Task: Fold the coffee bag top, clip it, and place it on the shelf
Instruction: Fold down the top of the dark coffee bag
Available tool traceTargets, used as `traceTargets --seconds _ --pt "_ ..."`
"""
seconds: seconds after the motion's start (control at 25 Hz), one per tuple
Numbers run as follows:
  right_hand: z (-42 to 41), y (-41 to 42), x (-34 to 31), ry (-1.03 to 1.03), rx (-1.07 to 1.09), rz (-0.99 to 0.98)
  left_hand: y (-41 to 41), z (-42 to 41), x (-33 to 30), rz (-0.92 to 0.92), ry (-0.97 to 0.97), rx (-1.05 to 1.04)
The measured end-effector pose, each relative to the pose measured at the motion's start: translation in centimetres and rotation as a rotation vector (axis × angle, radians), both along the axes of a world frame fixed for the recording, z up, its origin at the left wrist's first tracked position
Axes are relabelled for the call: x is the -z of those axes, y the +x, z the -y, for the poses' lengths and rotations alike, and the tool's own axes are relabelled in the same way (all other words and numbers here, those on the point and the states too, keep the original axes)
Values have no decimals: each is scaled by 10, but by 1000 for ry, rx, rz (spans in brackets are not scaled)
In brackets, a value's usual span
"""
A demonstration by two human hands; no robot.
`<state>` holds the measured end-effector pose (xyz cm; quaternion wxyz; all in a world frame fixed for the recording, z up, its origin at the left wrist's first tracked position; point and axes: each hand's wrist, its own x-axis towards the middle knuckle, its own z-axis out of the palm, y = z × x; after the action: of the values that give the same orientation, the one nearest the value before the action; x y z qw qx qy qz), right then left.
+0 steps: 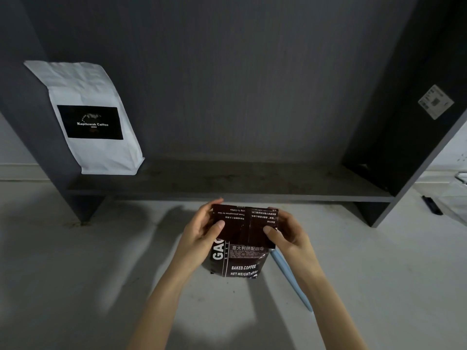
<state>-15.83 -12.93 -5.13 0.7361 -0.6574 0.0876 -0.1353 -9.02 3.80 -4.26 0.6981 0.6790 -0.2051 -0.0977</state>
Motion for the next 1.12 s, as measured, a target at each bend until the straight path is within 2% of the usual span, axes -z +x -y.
traceTargets --seconds 0.24,0.44,0.64,0.8,1.12 --pt "4 1 17 -38 21 -44 1 2 12 -37 33 -80" --pt "2 4 18 6 134 -21 2 0 22 -82 47 -109" --pt "5 7 20 18 209 -99 2 6 26 -105 38 -235" --pt "3 9 23 14 224 -76 5 6 32 -104 83 -295" --pt "2 9 25 -1 213 -44 5 4 30 -99 95 -289"
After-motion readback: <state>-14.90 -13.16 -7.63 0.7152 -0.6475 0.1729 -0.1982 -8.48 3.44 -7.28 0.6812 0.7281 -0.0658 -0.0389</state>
